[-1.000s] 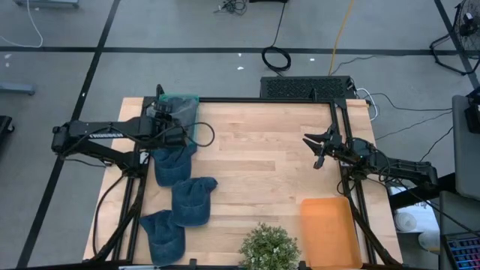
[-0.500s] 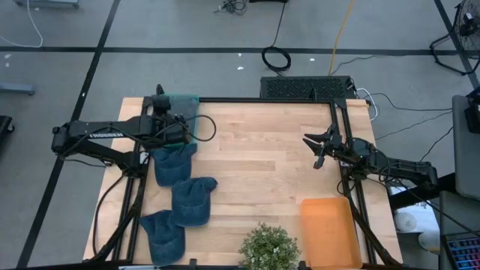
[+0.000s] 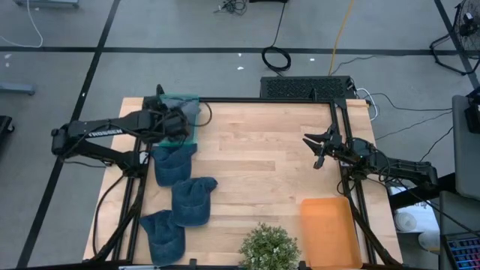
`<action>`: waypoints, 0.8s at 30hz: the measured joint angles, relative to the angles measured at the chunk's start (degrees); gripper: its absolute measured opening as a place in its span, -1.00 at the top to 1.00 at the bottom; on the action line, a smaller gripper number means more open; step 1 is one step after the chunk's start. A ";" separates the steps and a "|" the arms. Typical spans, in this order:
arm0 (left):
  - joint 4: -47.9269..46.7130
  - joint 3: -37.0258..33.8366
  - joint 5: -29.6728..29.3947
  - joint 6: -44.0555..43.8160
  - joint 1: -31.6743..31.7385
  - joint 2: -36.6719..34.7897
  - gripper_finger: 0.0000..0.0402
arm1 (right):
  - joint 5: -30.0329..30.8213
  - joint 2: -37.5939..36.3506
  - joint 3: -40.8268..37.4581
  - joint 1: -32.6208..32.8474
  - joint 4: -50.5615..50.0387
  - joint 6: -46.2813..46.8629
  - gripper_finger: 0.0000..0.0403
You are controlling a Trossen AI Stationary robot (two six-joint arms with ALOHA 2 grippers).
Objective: Pick & Place hat
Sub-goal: Put the top blue cap into the orange bin
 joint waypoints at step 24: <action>16.54 -2.12 47.82 9.65 1.75 -22.74 0.98 | 0.00 -0.02 0.00 0.02 0.00 0.00 0.64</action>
